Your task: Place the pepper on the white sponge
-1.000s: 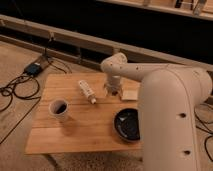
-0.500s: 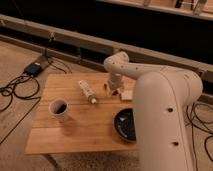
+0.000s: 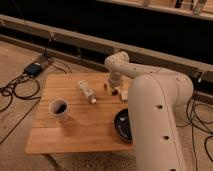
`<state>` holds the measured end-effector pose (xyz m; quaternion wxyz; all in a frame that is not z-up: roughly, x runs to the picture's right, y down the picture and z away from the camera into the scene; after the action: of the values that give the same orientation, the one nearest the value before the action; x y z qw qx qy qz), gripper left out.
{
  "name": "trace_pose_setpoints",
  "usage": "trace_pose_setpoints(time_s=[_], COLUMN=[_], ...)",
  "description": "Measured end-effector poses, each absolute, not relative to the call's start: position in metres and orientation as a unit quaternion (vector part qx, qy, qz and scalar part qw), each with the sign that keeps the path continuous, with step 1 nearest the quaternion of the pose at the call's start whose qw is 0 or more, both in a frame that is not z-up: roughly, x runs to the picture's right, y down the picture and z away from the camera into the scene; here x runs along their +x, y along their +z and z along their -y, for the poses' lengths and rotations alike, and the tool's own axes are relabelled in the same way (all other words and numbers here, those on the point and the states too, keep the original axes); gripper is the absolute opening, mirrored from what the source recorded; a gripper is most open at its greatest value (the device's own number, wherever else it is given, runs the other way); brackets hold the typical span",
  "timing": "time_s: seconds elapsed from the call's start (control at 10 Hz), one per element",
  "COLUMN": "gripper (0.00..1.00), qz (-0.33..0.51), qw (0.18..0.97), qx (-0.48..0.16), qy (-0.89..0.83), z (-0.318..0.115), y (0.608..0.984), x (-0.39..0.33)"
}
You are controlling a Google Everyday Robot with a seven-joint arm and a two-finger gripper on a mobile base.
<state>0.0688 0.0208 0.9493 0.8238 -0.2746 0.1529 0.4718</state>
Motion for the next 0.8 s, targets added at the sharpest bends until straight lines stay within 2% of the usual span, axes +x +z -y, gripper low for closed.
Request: trace_pose_setpoints(time_s=[0.8], gripper=[0.65], qz=[-0.129], qw=[0.836], qx=[-0.294], qy=[0.444], z=[-0.007], y=[0.996], x=[0.063])
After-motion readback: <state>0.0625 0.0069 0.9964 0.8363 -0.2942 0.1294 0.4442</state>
